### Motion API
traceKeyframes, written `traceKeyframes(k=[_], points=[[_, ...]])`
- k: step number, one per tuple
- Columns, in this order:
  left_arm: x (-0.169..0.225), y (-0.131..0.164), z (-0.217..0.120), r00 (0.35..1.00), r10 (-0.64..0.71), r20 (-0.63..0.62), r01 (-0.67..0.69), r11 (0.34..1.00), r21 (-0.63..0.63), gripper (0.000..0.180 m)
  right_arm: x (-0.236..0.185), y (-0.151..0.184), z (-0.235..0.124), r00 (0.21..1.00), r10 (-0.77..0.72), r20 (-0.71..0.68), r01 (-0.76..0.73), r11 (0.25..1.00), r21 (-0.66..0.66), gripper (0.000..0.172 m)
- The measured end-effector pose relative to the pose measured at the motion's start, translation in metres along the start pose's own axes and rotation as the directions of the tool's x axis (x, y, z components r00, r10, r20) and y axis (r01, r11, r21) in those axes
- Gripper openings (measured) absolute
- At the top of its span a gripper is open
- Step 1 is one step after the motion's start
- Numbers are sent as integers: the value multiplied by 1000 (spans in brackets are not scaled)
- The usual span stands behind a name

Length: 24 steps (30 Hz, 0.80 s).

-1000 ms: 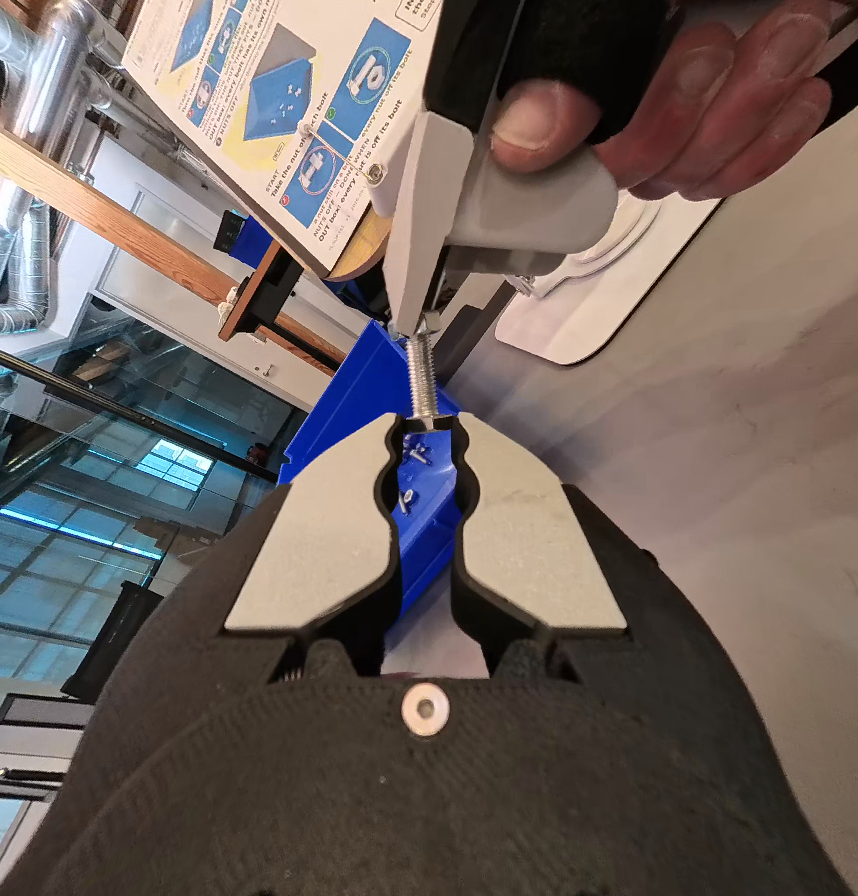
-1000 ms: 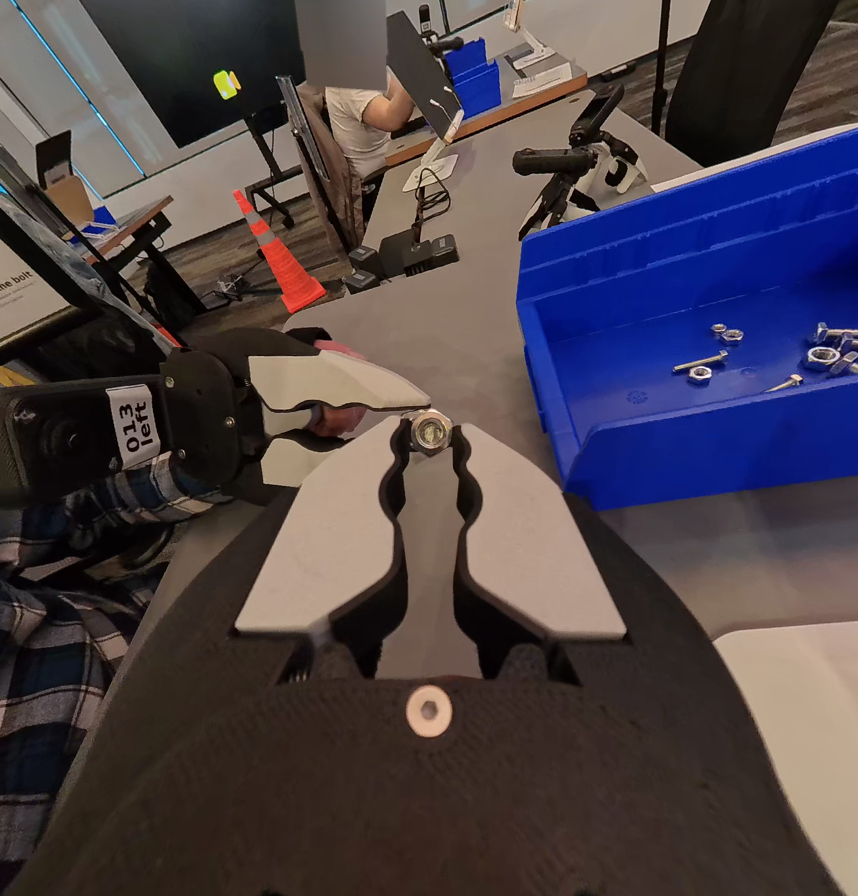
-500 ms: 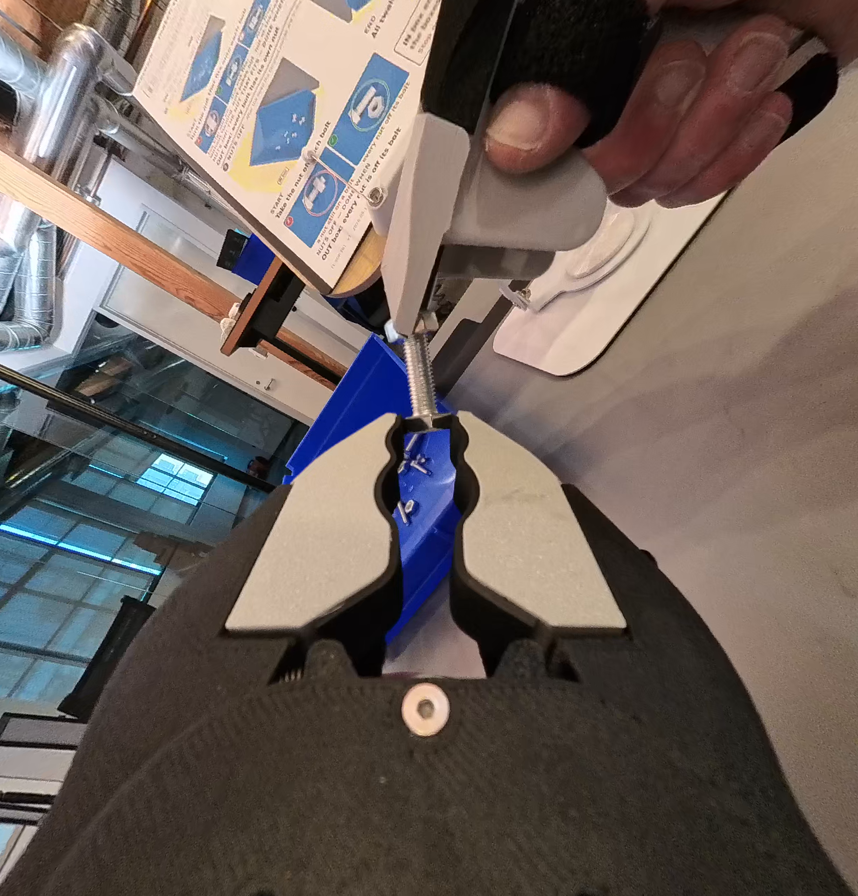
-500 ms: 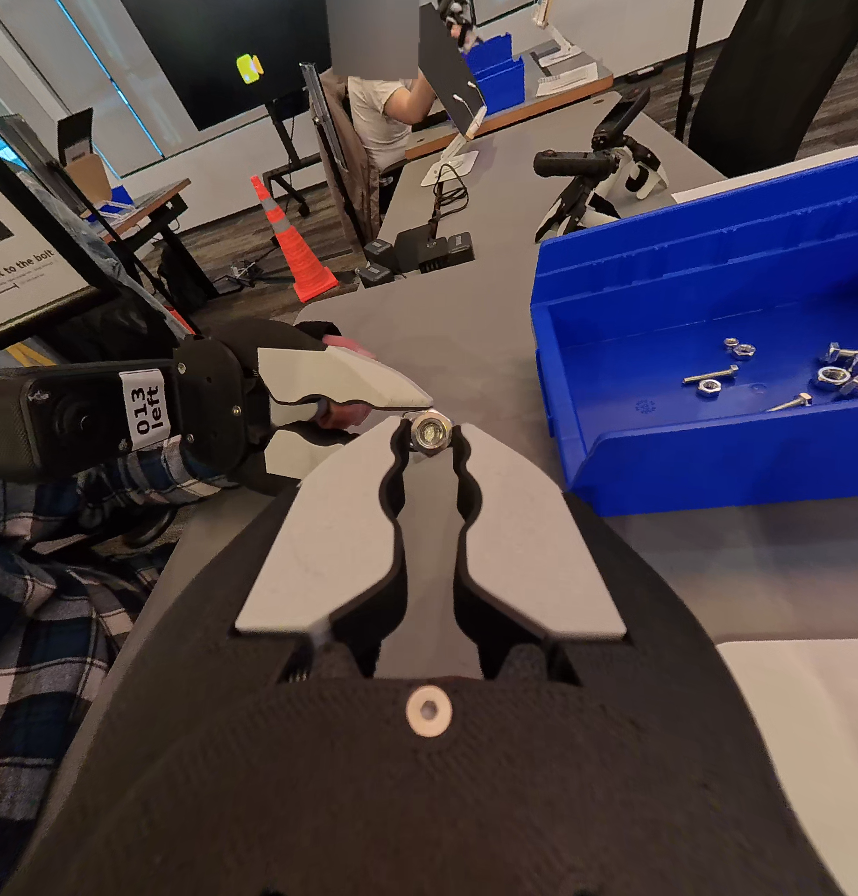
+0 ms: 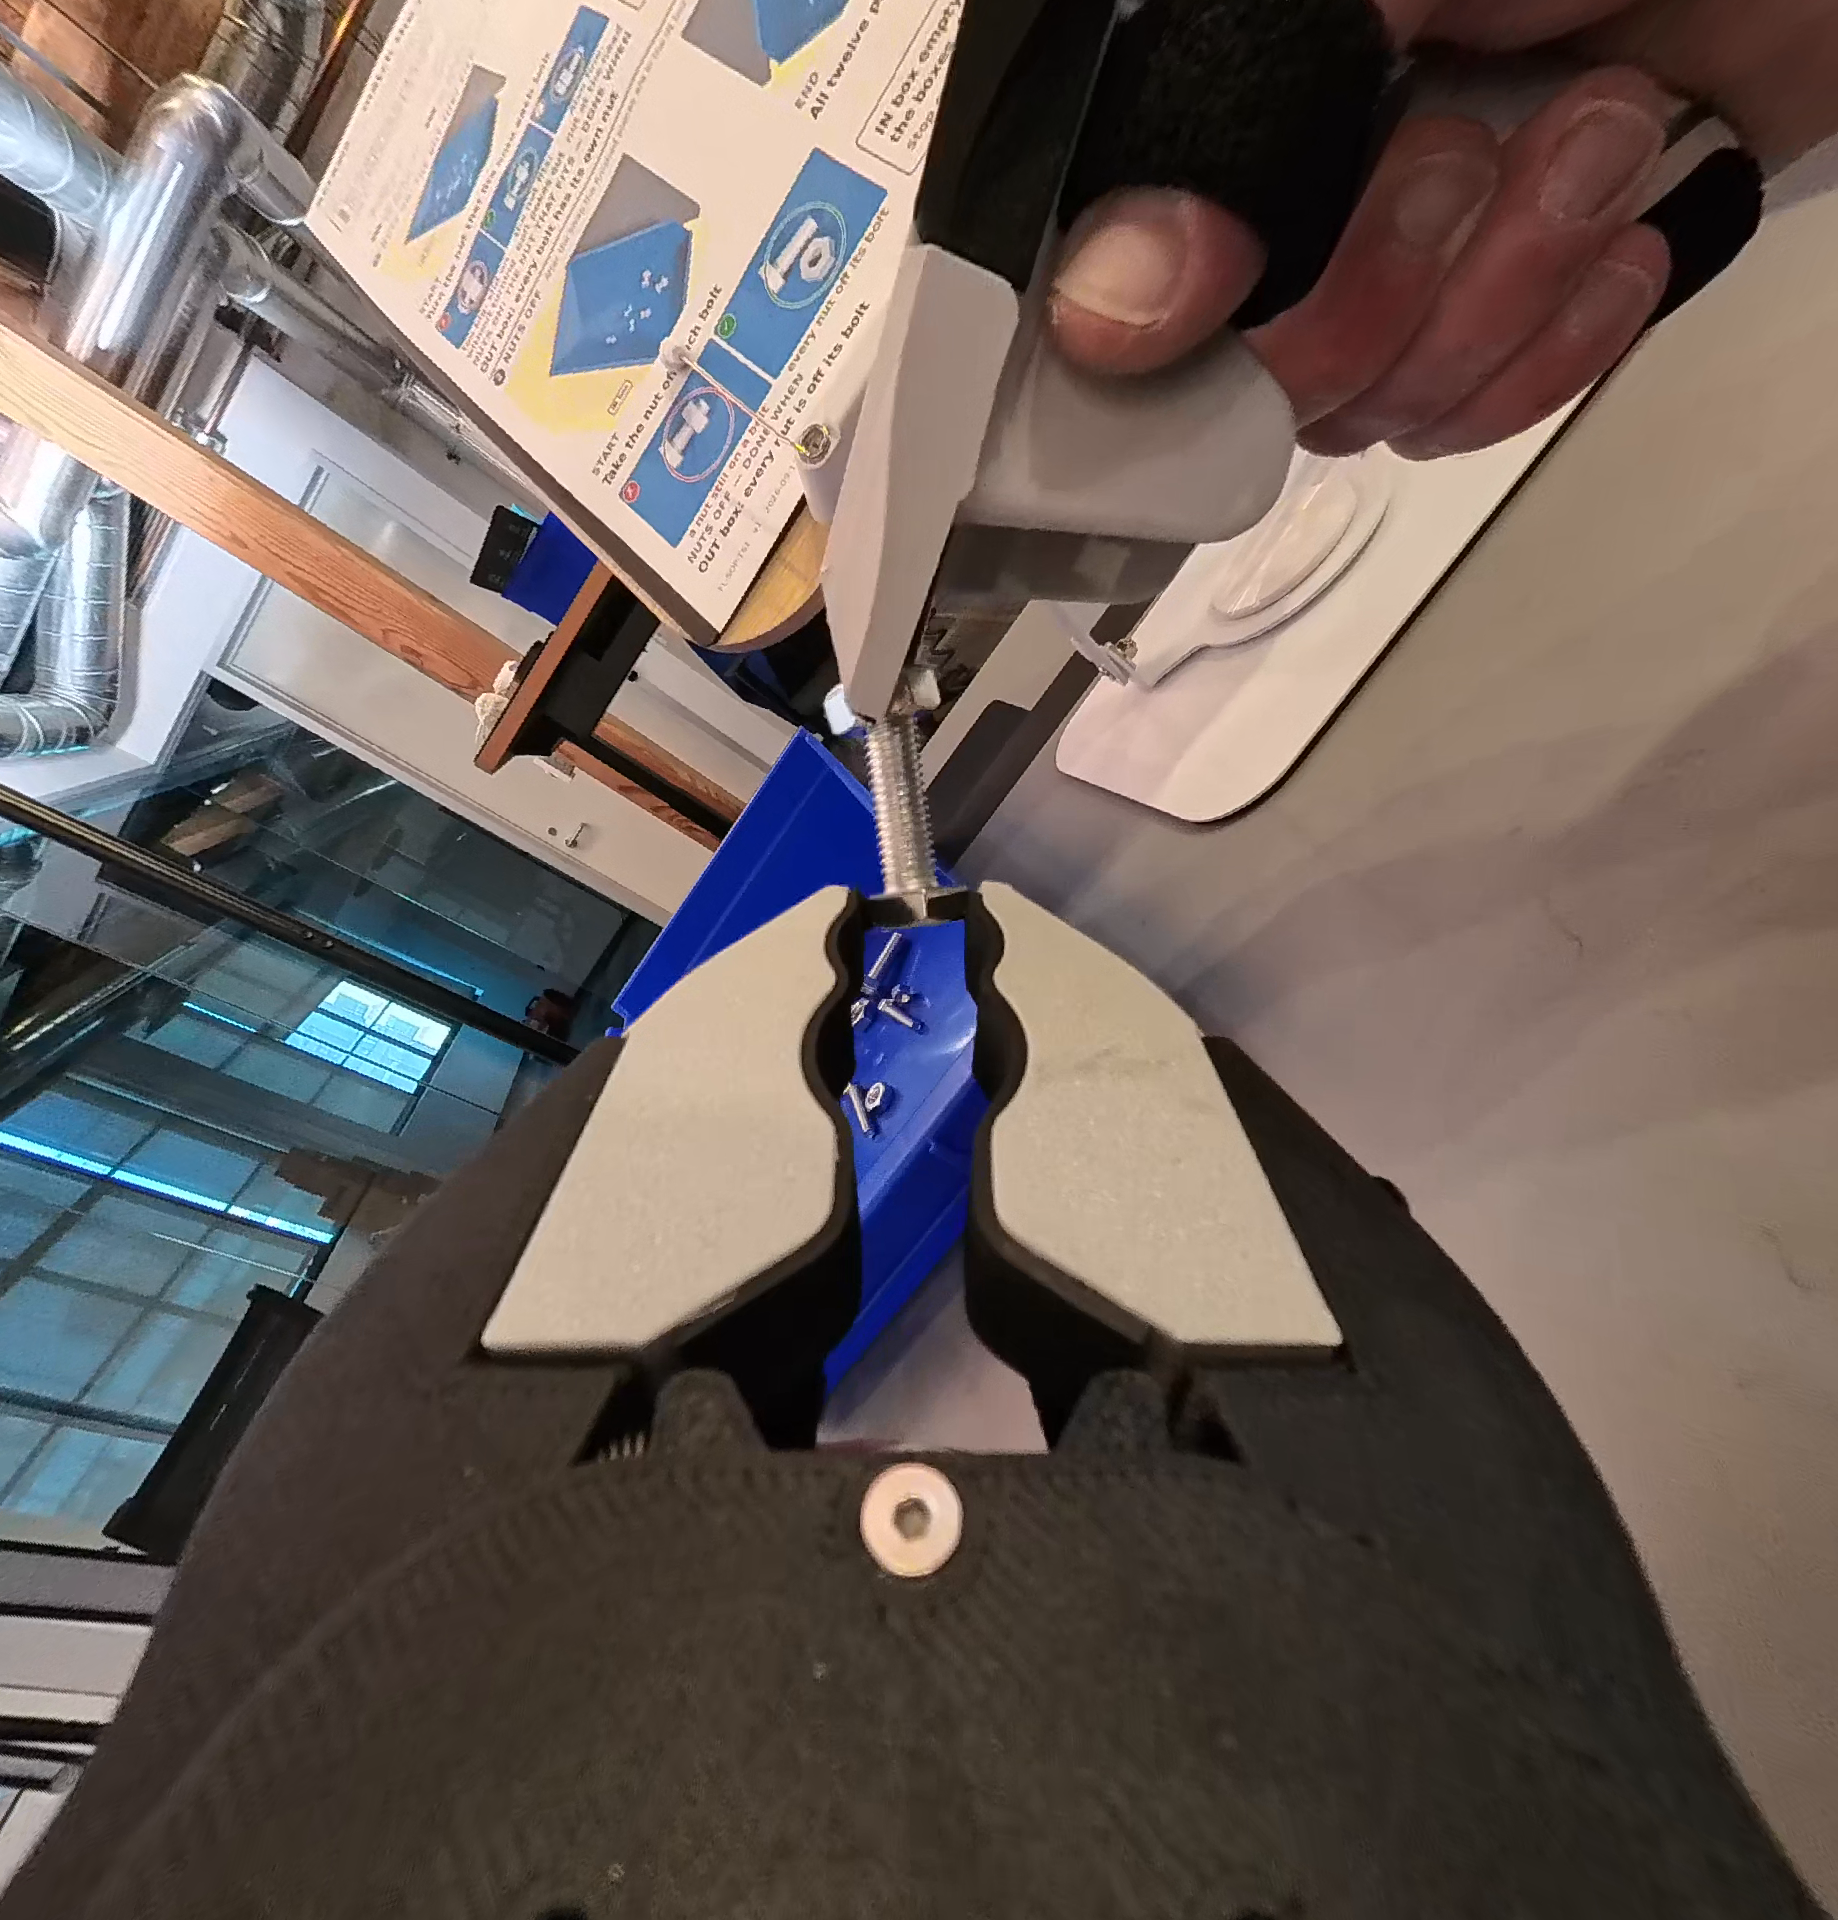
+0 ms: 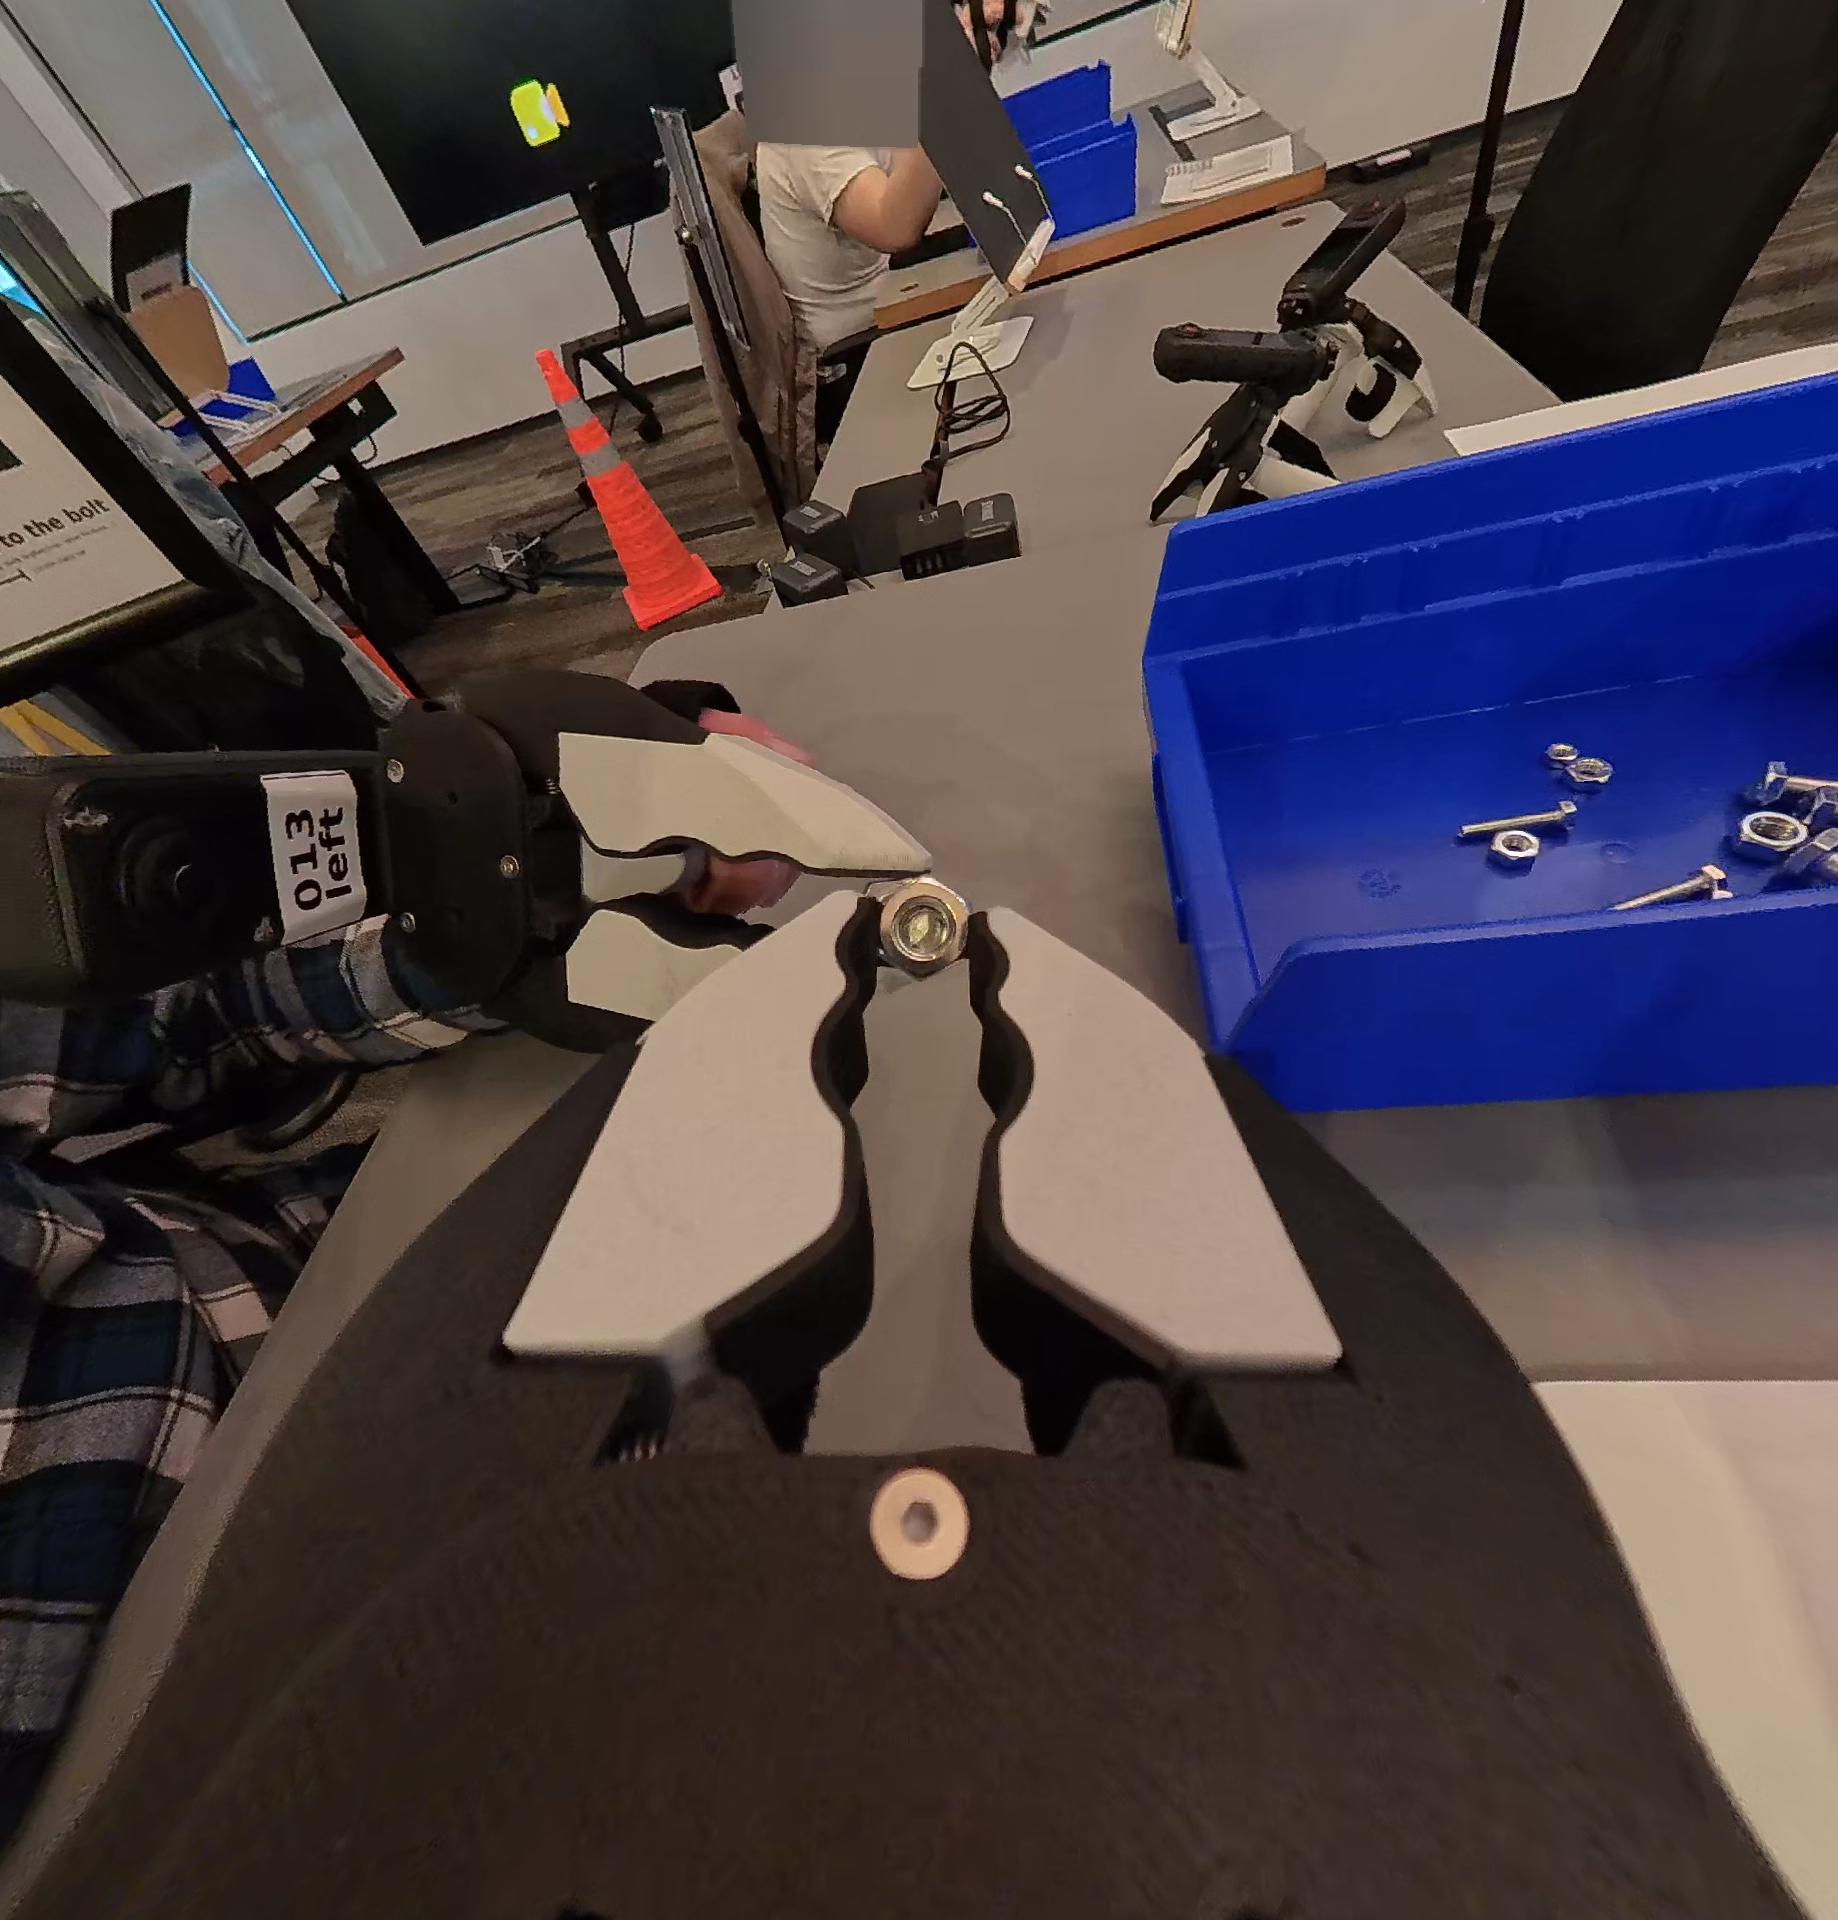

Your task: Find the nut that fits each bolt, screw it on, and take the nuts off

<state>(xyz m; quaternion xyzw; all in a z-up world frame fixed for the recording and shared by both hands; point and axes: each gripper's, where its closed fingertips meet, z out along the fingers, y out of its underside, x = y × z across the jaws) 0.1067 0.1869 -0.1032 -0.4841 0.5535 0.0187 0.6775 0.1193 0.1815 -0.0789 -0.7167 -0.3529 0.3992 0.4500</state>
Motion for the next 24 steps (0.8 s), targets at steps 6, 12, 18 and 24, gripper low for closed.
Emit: traceKeyframes(k=[6, 12, 18, 24], points=[[0, 0, 0, 1000, -12, -6, 12, 1000, 3, 17, -1, 0, 0, 1000, -16, -6, 16, 1000, -7, 17], [0, -2, 0, 1000, -18, -12, 19, 1000, 17, 17, -3, -1, -1, 999, -41, -12, 41, 999, -14, 17], [-1, -7, -3, 998, -57, -28, 58, 997, 52, 17, -8, -4, -3, 996, -89, -17, 88, 995, -35, 17], [-4, -11, -6, 1000, -6, 20, 5, 998, 56, 17, -10, -7, -5, 994, -105, -31, 104, 994, -44, 17]])
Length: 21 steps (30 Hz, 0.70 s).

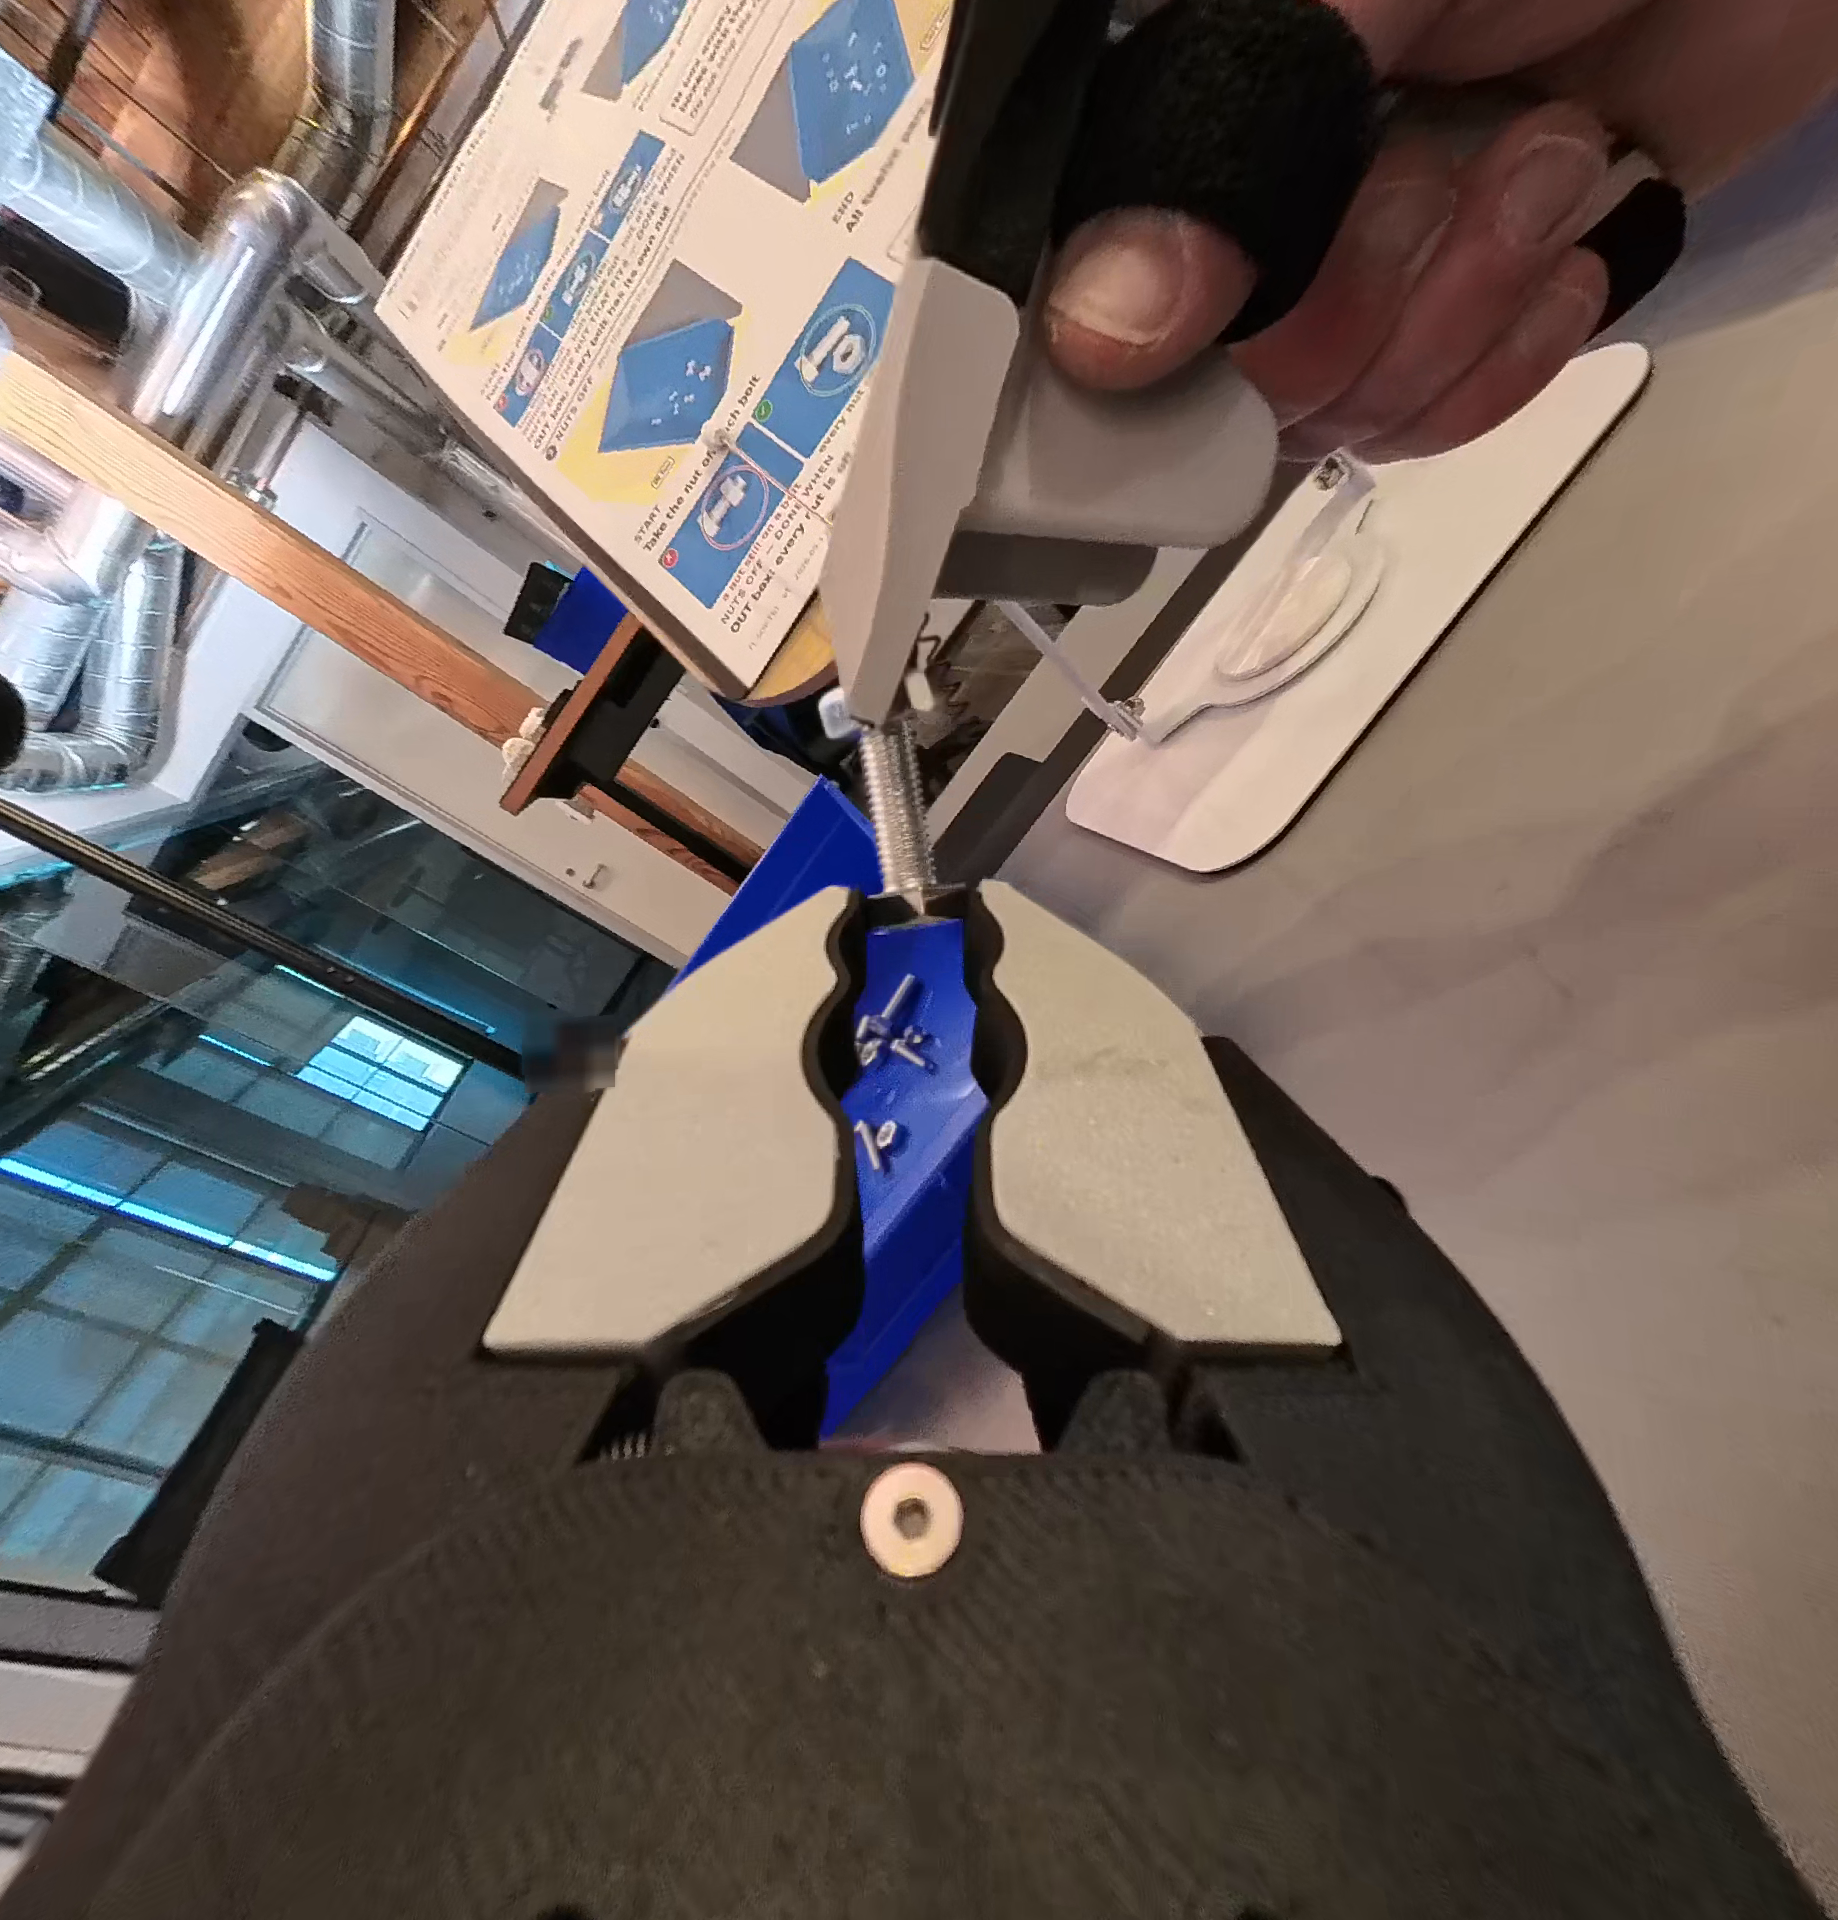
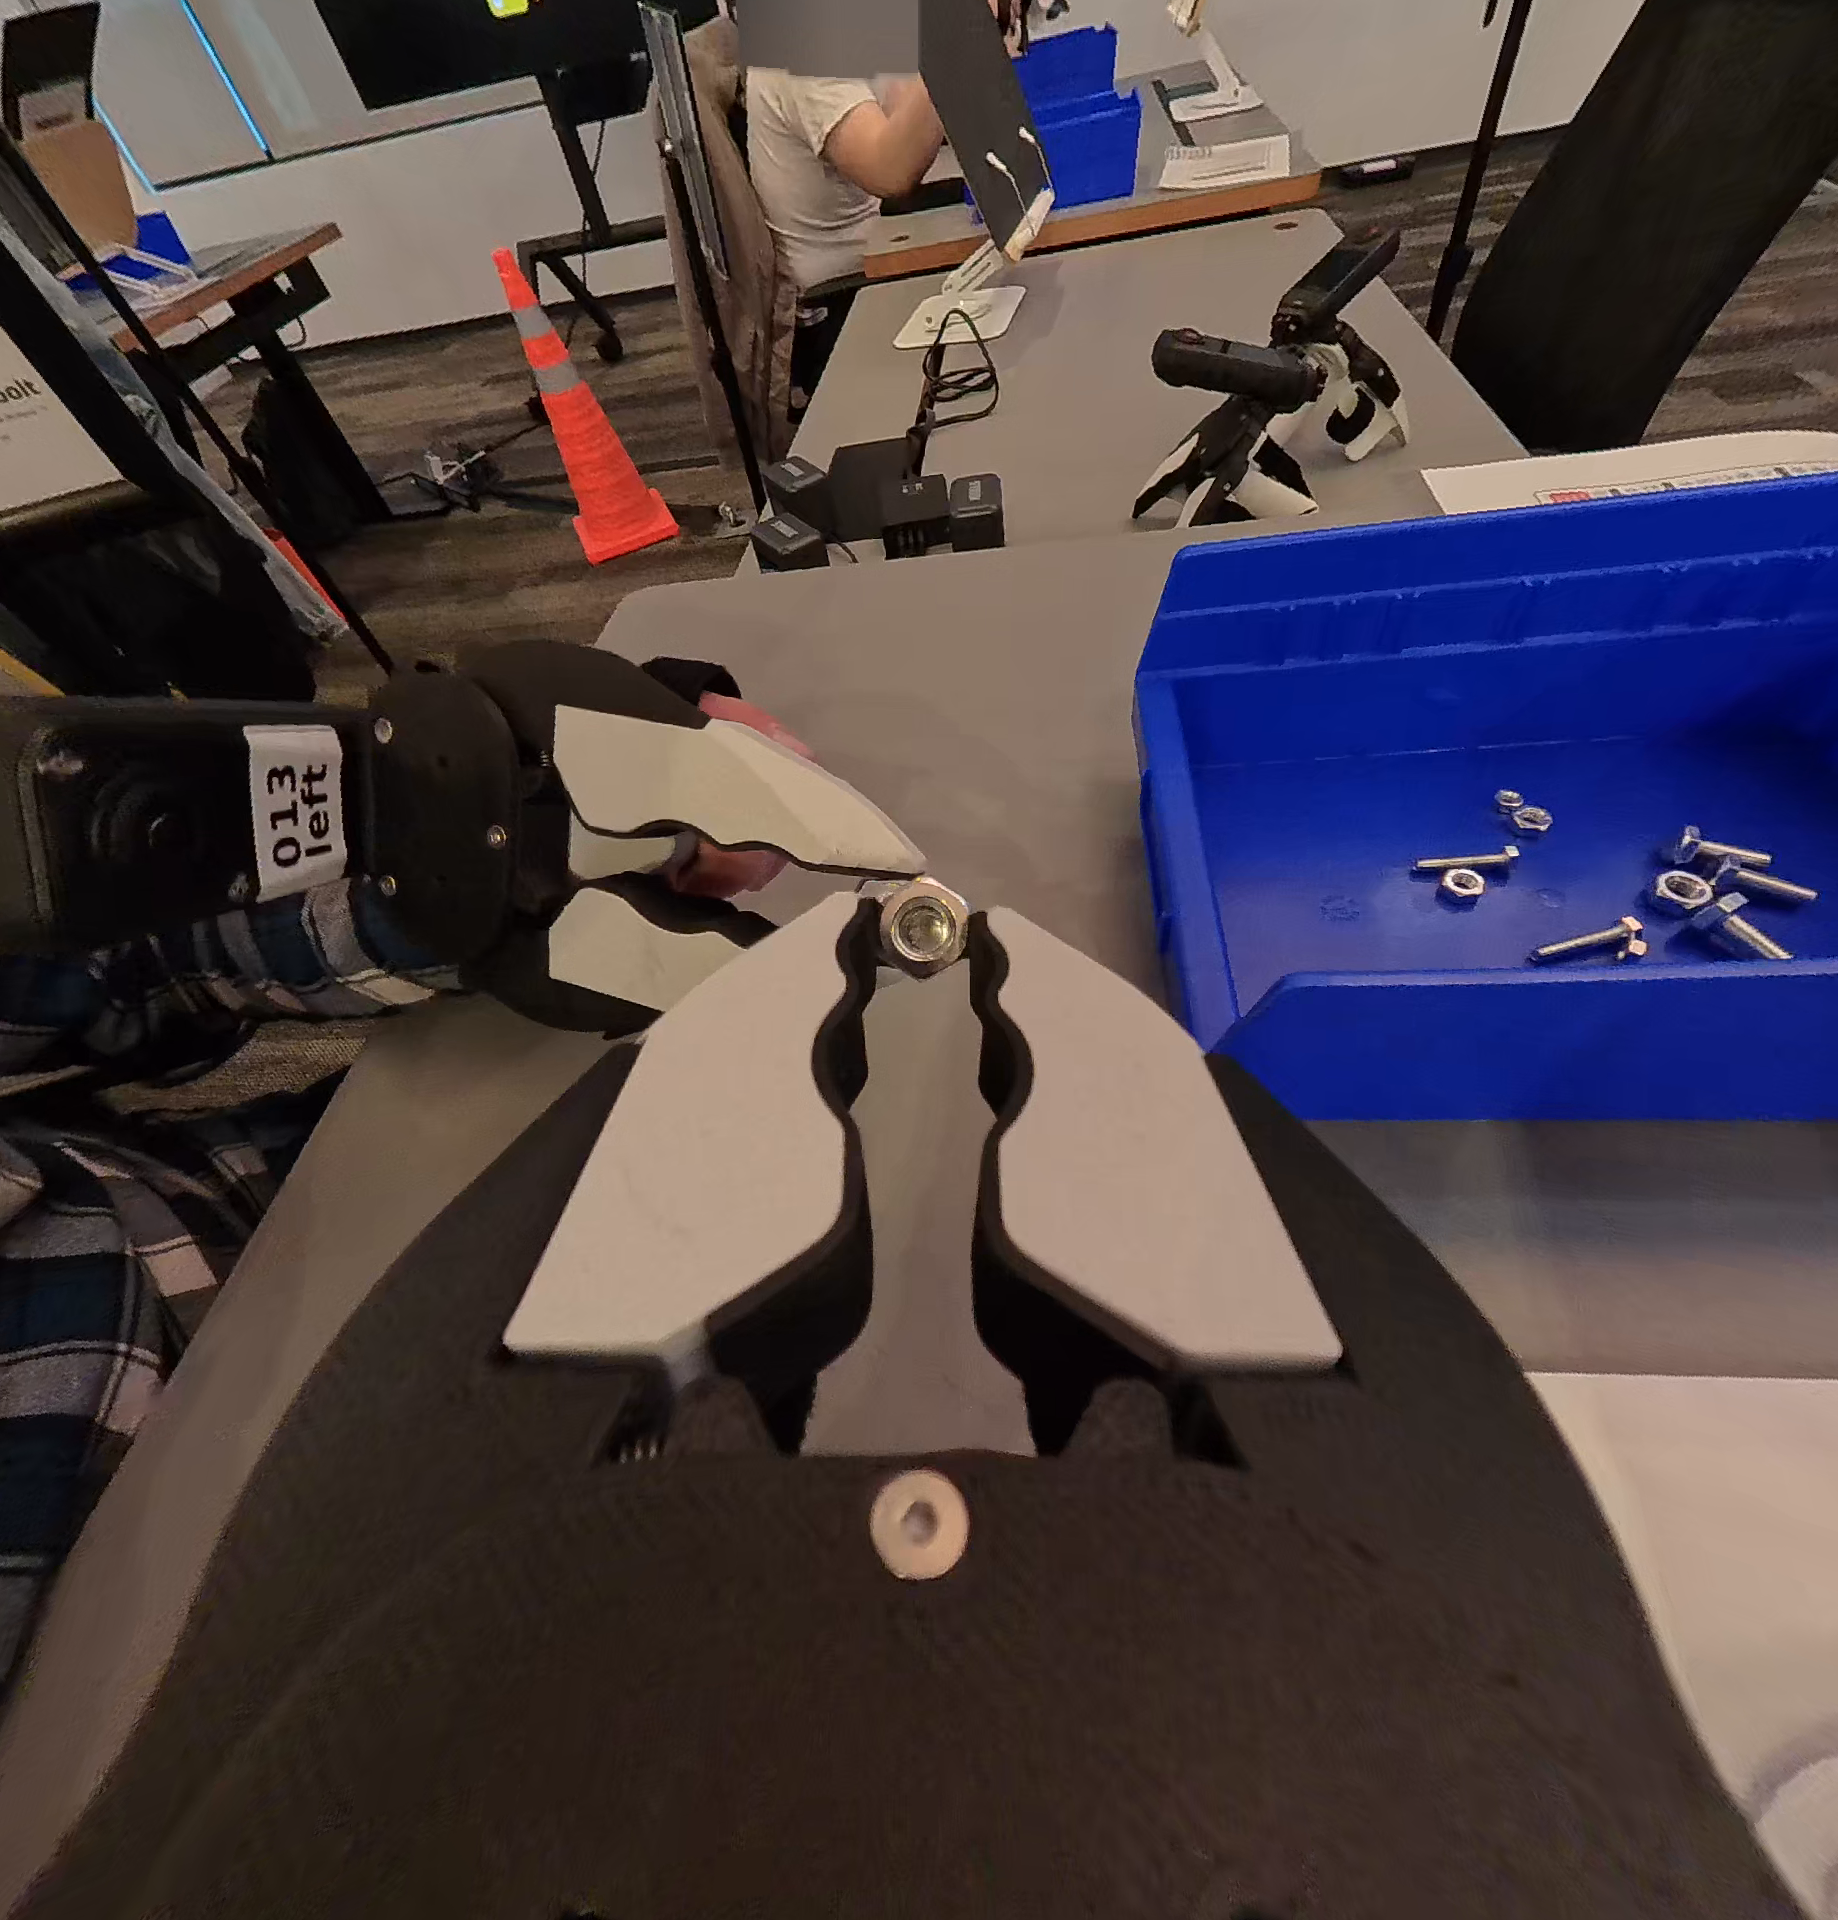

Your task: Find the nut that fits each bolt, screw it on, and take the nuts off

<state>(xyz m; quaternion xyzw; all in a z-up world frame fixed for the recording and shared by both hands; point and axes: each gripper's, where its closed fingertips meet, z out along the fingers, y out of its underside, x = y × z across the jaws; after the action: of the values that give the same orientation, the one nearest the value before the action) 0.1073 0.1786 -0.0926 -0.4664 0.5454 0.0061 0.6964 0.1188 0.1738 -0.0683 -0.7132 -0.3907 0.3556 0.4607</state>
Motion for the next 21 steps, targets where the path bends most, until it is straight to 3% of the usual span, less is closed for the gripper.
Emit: traceKeyframes(k=[7, 21], points=[[-5, -6, -5, 999, 34, 43, -34, 999, 19, 17, -4, -6, -2, 994, 82, 73, -86, 995, 52, 17], [-11, -16, -12, 996, -84, 10, 83, 992, 94, 17, -10, -17, -5, 973, 160, 166, -183, 974, 130, 17]])
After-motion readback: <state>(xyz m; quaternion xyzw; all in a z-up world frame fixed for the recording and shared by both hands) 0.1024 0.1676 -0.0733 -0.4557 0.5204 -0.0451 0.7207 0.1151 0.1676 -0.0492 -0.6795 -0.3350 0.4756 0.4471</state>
